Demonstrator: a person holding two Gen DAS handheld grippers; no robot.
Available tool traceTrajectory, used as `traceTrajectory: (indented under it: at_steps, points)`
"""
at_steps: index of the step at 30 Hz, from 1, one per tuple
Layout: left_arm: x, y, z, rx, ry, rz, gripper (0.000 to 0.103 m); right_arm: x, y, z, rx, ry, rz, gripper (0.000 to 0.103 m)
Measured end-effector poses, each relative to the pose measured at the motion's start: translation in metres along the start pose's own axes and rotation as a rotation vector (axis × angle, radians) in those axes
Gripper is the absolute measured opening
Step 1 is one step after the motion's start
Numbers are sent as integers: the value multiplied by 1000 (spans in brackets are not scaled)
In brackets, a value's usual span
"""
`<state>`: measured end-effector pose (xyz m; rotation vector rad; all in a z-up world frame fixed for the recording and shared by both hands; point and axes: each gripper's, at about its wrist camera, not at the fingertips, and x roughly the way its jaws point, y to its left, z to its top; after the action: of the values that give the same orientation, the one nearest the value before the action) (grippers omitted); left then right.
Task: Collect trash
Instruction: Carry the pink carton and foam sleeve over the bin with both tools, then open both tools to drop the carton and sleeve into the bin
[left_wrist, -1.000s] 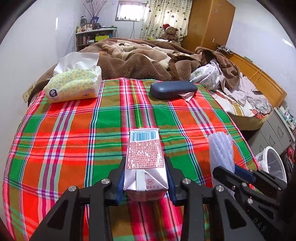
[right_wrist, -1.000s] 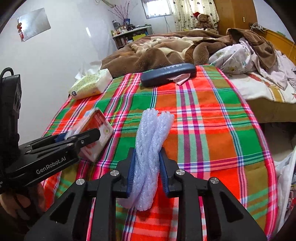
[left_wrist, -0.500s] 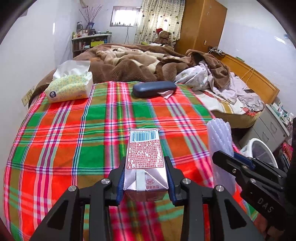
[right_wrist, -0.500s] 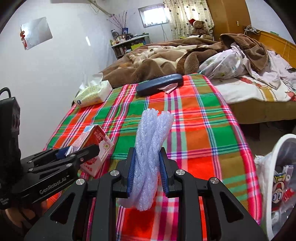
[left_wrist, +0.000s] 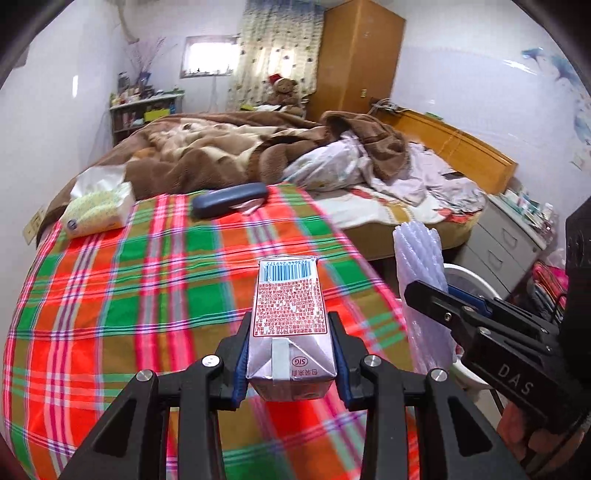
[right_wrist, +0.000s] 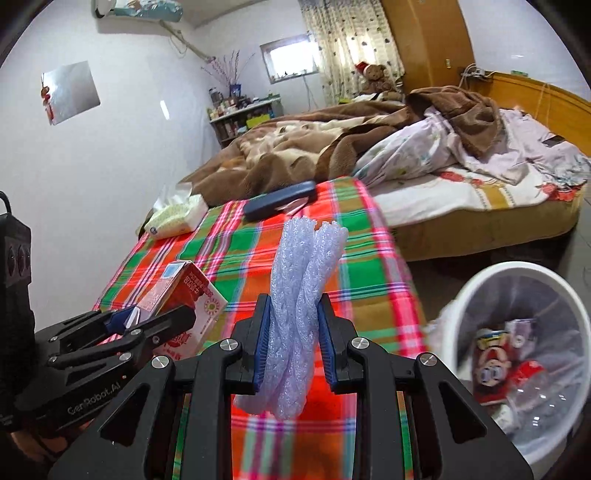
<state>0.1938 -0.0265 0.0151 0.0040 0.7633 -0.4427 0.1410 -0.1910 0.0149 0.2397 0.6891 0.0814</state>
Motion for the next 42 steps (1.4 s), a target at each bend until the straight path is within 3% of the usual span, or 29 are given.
traceTrajectory:
  at_steps: [10,19,32,42]
  points:
    - [-3,-74,0,81,-22,-67,37,-34,-52,0,43,-58,-92,25]
    - [14,-140,-4,150,4,-138,37,-58,-95,-9,86,-73,-166,25]
    - [62,-210,-20,198,91,-214,37,-64,-161,-26,150,-13,-267,25]
    - [92,-230,-30,210,143,-225,37,-53,-187,-36,162,53,-284,26]
